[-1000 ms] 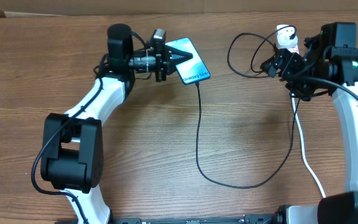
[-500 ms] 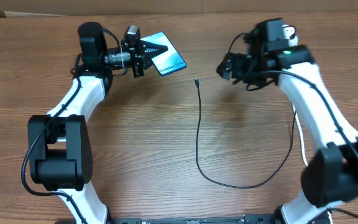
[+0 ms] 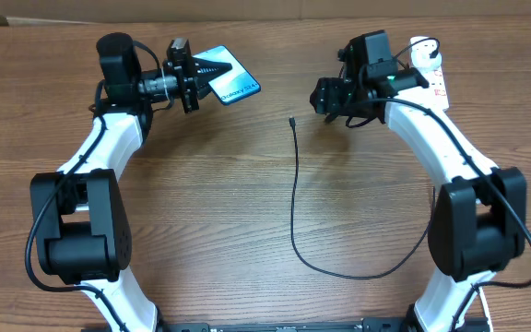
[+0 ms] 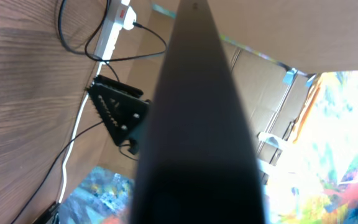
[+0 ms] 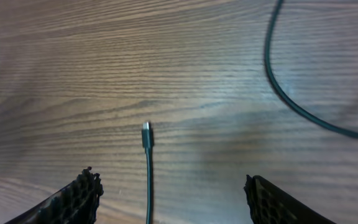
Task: Plug charger to phone and switch on socket
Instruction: 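Withdraw the right gripper toward the power strip, holding the phone left, then lower the right gripper over the black cable's USB-C connector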
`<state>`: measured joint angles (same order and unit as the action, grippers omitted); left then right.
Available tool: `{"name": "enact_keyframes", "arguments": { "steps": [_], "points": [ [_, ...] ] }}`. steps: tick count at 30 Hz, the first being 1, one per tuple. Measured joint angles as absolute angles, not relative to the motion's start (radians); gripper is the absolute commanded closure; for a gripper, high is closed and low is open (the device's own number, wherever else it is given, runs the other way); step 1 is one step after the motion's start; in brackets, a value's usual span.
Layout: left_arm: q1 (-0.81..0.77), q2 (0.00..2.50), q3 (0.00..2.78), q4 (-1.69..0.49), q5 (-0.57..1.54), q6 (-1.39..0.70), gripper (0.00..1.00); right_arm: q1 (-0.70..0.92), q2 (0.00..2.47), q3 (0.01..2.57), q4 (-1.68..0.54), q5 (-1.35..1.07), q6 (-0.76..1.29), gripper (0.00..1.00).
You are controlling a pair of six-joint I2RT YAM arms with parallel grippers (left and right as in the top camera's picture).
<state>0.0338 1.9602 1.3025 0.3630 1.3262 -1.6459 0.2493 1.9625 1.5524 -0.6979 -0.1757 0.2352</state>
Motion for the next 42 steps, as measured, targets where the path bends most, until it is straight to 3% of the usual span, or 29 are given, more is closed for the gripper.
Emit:
{"name": "enact_keyframes", "arguments": {
  "steps": [6,17,33,42],
  "points": [
    [0.040,1.960,1.303,0.363,1.320,-1.659,0.96,0.300,2.034,1.552,-0.638,-0.175,0.220,0.27],
    [0.058,1.960,1.303,0.363,1.320,-1.674,0.96,0.380,2.097,1.552,-0.625,-0.053,0.208,0.37],
    [0.061,1.960,1.303,0.363,1.320,-1.674,0.96,0.441,2.135,1.552,-0.613,0.064,0.208,0.38],
    [0.061,1.960,1.303,0.363,1.320,-1.674,0.96,0.449,2.154,1.552,-0.560,0.083,0.208,0.49]
  ]
}}
